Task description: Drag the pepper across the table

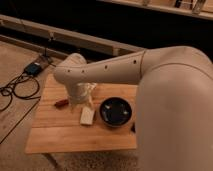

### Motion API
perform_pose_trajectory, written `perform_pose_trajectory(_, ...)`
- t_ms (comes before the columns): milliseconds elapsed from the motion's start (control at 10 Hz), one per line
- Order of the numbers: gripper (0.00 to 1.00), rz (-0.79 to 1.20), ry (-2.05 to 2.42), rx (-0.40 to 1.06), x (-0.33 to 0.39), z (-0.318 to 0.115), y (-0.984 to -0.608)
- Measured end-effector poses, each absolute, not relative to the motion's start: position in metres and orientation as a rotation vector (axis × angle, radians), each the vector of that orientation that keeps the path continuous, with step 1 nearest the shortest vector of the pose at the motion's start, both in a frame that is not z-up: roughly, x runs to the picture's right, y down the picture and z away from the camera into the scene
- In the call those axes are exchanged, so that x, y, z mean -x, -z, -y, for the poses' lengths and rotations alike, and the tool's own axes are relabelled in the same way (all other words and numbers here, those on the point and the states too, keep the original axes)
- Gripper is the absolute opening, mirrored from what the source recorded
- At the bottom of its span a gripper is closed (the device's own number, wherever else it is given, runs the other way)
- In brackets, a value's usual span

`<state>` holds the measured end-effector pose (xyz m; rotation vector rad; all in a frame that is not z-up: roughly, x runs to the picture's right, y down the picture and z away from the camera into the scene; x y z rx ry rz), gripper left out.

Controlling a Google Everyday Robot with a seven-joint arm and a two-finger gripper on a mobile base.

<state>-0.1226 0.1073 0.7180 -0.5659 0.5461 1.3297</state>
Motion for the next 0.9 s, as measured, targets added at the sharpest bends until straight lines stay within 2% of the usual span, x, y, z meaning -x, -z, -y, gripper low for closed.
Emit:
perform_pose_trajectory(600, 0.65, -0.529, -1.047, 0.626, 0.208, -0.128, -0.791)
perform_pose_trajectory(900, 0.65, -0.480, -0.769, 0.681, 0.238, -0.126, -0.819)
